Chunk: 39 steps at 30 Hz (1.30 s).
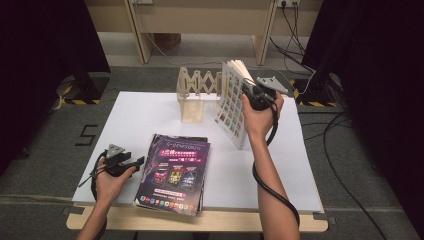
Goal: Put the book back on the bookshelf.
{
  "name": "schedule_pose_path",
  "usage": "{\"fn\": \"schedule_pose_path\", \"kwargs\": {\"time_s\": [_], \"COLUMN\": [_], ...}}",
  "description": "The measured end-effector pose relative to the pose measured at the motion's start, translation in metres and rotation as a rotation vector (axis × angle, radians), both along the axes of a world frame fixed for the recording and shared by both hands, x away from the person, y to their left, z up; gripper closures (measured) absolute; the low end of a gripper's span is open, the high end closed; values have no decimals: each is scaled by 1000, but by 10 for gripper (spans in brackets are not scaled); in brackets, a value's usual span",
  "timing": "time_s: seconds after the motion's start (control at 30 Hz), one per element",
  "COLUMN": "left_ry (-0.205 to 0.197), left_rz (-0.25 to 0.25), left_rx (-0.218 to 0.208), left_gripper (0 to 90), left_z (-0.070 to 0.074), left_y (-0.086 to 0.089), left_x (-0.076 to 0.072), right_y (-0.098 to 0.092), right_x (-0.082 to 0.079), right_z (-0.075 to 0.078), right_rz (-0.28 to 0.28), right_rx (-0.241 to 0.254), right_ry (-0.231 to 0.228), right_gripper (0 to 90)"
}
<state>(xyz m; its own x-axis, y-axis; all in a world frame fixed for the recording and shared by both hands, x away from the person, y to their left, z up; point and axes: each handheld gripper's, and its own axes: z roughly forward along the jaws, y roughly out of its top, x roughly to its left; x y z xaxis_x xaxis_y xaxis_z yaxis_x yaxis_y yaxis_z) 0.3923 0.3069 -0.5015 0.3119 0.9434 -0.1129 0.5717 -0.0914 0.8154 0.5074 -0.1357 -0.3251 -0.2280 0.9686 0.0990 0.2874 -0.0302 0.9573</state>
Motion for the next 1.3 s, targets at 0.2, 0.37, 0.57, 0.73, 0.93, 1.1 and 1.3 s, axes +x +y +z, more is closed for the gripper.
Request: {"fn": "schedule_pose_path", "kwargs": {"time_s": [0.2, 0.37, 0.57, 0.73, 0.93, 1.1, 1.3], "left_ry": [1, 1, 0, 1, 0, 1, 2], "left_rz": [-1, -1, 0, 0, 1, 1, 1], "left_rx": [-3, -2, 0, 0, 1, 3, 3], "left_gripper": [371, 371, 371, 371, 371, 371, 371], "left_z": [0, 0, 0, 0, 0, 0, 0], "left_y": [1, 0, 0, 0, 0, -1, -1], "left_x": [0, 0, 0, 0, 0, 0, 0], "right_y": [1, 2, 4, 5, 5, 6, 6], "right_x": [9, 12, 16, 19, 19, 19, 19], "right_z": [1, 1, 2, 1, 0, 1, 1], "right_rz": [-4, 5, 12, 16, 6, 4, 4], "right_rx": [17, 21, 14, 22, 20, 4, -5], "right_ry": [21, 37, 54, 63, 67, 73, 77], "right_gripper": [615, 620, 637, 660, 701, 736, 742]}}
